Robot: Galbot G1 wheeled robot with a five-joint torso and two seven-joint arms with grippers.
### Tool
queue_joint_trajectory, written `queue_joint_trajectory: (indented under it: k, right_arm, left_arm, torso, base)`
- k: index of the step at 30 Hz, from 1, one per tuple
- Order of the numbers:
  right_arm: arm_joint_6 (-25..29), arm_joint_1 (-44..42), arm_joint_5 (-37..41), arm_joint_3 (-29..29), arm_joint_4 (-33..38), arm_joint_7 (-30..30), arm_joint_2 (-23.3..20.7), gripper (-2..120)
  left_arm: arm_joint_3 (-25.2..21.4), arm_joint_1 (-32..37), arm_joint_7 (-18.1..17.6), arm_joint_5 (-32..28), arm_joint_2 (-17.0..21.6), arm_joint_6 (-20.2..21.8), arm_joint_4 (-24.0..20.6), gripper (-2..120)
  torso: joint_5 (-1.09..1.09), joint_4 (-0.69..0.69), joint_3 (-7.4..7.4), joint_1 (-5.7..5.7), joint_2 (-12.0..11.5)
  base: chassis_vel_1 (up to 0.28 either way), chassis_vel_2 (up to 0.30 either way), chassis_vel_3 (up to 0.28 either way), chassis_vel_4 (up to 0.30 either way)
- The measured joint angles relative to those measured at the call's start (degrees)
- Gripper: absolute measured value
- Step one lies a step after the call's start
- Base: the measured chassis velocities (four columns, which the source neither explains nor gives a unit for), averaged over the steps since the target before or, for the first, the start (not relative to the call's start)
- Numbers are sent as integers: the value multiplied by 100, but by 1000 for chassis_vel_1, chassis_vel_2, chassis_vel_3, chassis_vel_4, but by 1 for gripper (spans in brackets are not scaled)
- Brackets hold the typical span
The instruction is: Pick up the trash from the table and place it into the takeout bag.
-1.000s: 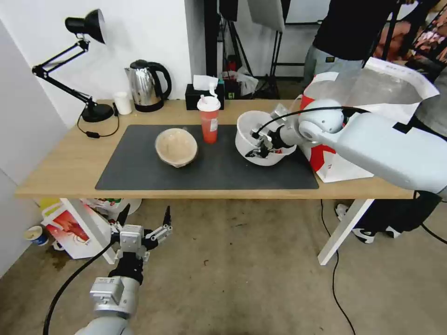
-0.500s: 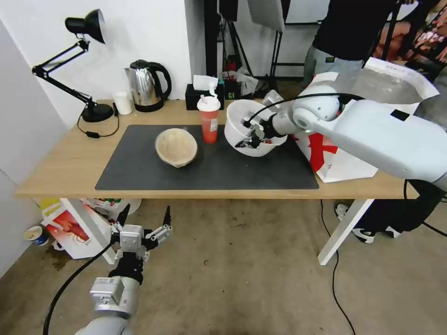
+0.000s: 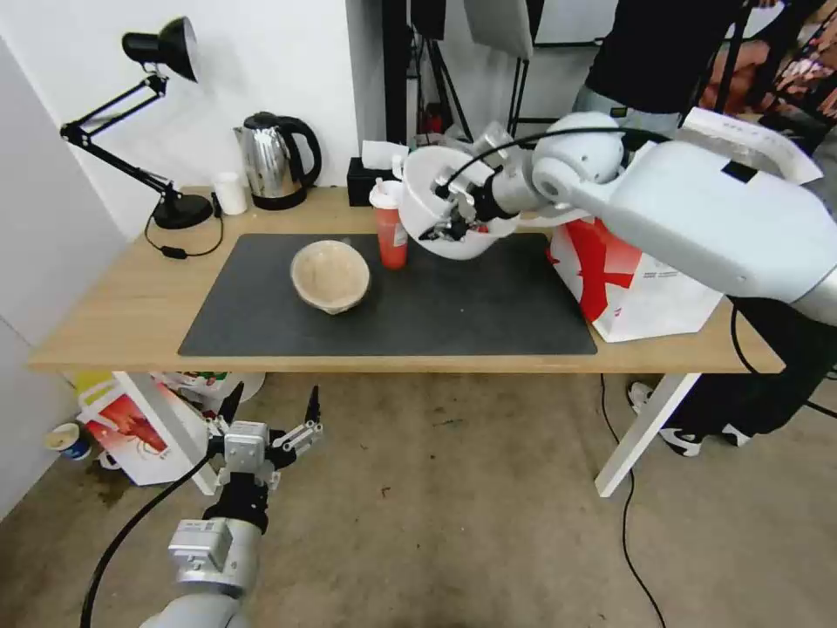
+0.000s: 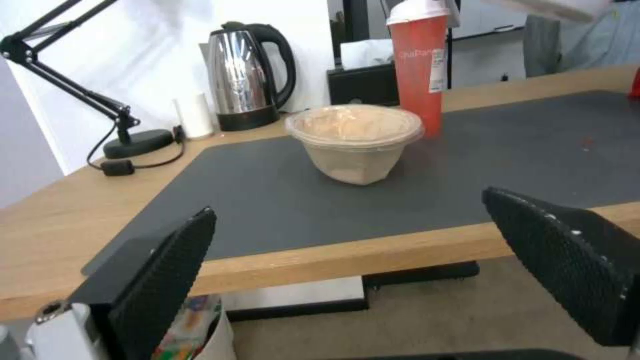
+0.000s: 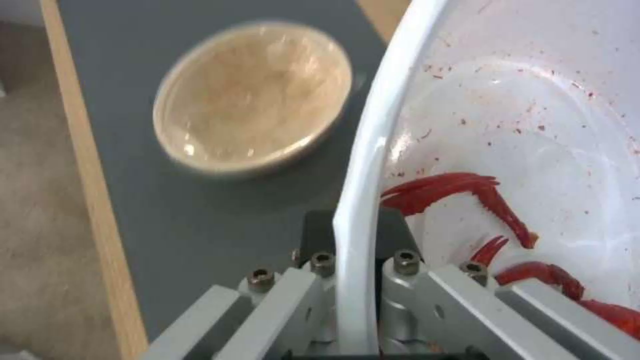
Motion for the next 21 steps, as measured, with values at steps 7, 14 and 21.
queue_joint_trajectory:
  k: [7,14,21]
  right_arm:
    - [2,269,2,66,-239,-63,217,0]
    - [3,524,10,168,-442,-101,345,0]
    - [4,794,72,202,-658,-121,461,0]
  left_arm:
    - [0,0,0,0,0,0,0,100]
    - [0,0,0,0,0,0,0,100]
    - [0,0,0,0,0,0,0,100]
  torso:
    - [1,0,0,0,0]
    - [1,0,0,0,0]
    - [1,0,0,0,0]
  base:
    - [0,0,0,0]
    - [0,0,0,0]
    - [0,0,0,0]
